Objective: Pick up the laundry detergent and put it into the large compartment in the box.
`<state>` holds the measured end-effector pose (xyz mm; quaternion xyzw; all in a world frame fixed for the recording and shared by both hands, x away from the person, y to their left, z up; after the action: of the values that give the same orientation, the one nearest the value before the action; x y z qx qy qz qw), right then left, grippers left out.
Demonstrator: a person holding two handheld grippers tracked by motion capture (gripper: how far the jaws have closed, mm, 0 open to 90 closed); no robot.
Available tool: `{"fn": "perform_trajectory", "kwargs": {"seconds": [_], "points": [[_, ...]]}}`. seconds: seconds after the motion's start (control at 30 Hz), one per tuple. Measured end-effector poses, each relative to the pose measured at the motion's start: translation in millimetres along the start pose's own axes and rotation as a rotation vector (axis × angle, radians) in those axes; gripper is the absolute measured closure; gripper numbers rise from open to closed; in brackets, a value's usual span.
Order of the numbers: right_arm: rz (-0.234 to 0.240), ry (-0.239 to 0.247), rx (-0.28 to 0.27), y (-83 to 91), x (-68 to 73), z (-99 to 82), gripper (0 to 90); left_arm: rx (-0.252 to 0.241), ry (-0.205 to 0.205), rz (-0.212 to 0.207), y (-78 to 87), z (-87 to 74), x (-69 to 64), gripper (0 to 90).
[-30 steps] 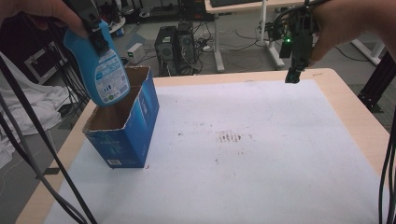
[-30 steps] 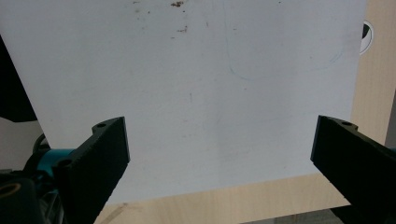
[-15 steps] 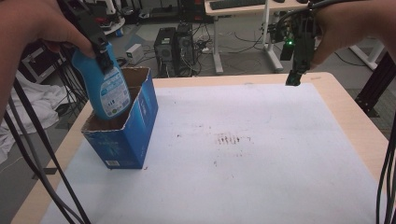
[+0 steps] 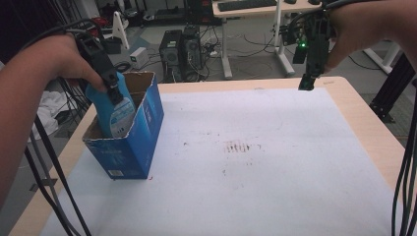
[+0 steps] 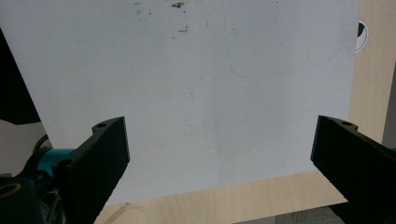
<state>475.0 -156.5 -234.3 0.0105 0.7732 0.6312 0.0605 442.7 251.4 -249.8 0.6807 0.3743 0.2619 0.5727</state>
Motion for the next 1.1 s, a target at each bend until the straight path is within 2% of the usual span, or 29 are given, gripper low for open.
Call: {"fn": "perform_trajectory", "kwargs": {"seconds": [0.07,0.13,0.17,0.23,0.3,0.5,0.7,0.83,0.97,1.03,1.1], "points": [[-0.001,-0.008,-0.001,0.4,0.5,-0.5,3.4,0.003,-0.04,0.007,-7.5,1.0,-0.8,40.0],[0.0,-0.005,-0.003,0.7,0.5,-0.3,3.5,-0.001,-0.058,0.009,-15.8,2.6,-2.2,40.0],[0.002,-0.008,-0.006,1.4,0.8,-0.1,3.4,0.009,-0.097,0.018,-23.2,4.1,-2.5,40.0],[0.0,-0.007,-0.011,2.1,0.9,0.4,3.5,0.008,-0.109,0.02,-26.9,5.0,-3.2,40.0],[0.001,-0.002,-0.016,3.1,1.3,1.6,3.4,0.014,-0.152,0.038,-33.1,7.0,-3.5,39.9],[0.0,0.001,-0.004,0.9,1.0,2.0,3.5,0.013,-0.181,0.048,-49.1,10.2,-4.3,39.9],[-0.001,-0.003,-0.007,1.1,1.2,3.1,3.5,0.019,-0.231,0.061,-60.0,10.7,-4.7,39.9],[-0.002,0.006,-0.006,-0.2,1.0,5.6,3.5,0.026,-0.251,0.062,-65.8,10.7,-4.5,39.8],[-0.002,0.005,-0.007,0.4,1.7,6.9,3.5,0.038,-0.301,0.077,-72.7,10.6,-4.6,39.7],[-0.004,0.003,-0.007,0.4,1.9,6.9,3.4,0.054,-0.293,0.081,-76.8,9.9,-3.4,39.4],[-0.005,0.003,-0.006,0.1,1.8,6.4,3.4,0.041,-0.291,0.077,-77.6,9.3,-2.2,39.3]]}}
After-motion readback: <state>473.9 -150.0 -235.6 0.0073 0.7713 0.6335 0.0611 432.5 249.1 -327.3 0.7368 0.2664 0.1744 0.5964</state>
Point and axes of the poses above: each handheld gripper's, and its own axes: y roughly backward along the jaws, z roughly out of its top, x roughly to its left, the point moved 3 cm from there along -y, roughly forward along the jaws, and after that the axes turned 12 degrees about x, right-handed, at the moved point
